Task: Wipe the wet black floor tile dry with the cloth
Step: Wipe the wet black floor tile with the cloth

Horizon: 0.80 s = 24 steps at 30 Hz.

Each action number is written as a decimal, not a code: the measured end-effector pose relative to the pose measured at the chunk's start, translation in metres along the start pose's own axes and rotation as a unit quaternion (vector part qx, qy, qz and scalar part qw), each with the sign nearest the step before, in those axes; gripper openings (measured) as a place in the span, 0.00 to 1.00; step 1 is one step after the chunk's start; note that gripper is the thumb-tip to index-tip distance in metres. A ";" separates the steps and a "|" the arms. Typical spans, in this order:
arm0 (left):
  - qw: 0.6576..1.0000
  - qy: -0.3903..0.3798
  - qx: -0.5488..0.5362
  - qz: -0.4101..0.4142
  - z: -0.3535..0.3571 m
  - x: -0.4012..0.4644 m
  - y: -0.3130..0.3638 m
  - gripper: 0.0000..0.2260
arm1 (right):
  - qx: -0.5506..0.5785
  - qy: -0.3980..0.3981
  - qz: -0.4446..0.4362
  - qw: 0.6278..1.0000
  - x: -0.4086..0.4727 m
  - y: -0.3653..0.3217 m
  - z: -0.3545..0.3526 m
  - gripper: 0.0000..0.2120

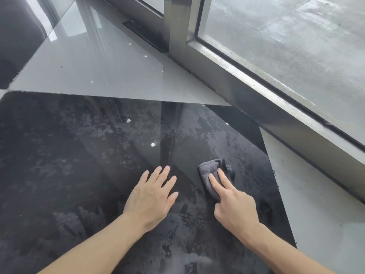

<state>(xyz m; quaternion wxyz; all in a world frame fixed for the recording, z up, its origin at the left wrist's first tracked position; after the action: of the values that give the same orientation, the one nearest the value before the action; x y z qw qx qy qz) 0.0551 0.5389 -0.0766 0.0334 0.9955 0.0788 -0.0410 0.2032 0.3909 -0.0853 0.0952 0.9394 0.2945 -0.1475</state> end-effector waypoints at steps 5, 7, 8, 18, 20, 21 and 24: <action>1.000 -0.004 -0.025 -0.014 0.002 -0.002 0.003 0.24 | 0.033 0.017 0.001 0.999 0.036 -0.014 -0.016 0.36; 0.999 -0.011 -0.032 -0.018 0.002 -0.002 0.002 0.24 | 0.042 0.025 0.002 0.999 0.055 -0.020 -0.024 0.35; 0.999 -0.016 -0.035 -0.019 0.003 -0.003 0.001 0.24 | 0.046 0.029 0.003 0.999 0.065 -0.023 -0.029 0.34; 0.996 -0.026 -0.066 -0.046 0.003 -0.005 0.005 0.24 | 0.072 0.015 0.026 0.997 0.098 -0.021 -0.046 0.33; 0.996 -0.031 -0.068 -0.051 0.002 -0.004 0.006 0.25 | 0.076 0.018 0.027 0.997 0.084 -0.011 -0.039 0.33; 0.996 -0.034 -0.067 -0.051 0.001 -0.003 0.006 0.25 | 0.073 0.022 0.025 0.997 0.075 -0.005 -0.035 0.34; 0.996 -0.044 -0.059 -0.043 0.001 0.000 0.008 0.25 | 0.054 0.019 0.028 0.998 0.046 0.014 -0.022 0.35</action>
<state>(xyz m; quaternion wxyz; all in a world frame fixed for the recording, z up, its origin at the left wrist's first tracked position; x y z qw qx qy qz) 0.0560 0.5311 -0.0768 0.0939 0.9847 0.1225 -0.0811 0.2525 0.4099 -0.0788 0.0424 0.9536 0.2617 -0.1427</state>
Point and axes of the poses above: each hand's wrist, its own x-axis towards the middle knuckle, its own z-axis out of the palm, y = z × x, the point moved 2 cm from there along x, towards the middle knuckle, and after that the axes turned 14 degrees about z, right-handed, at the moved point
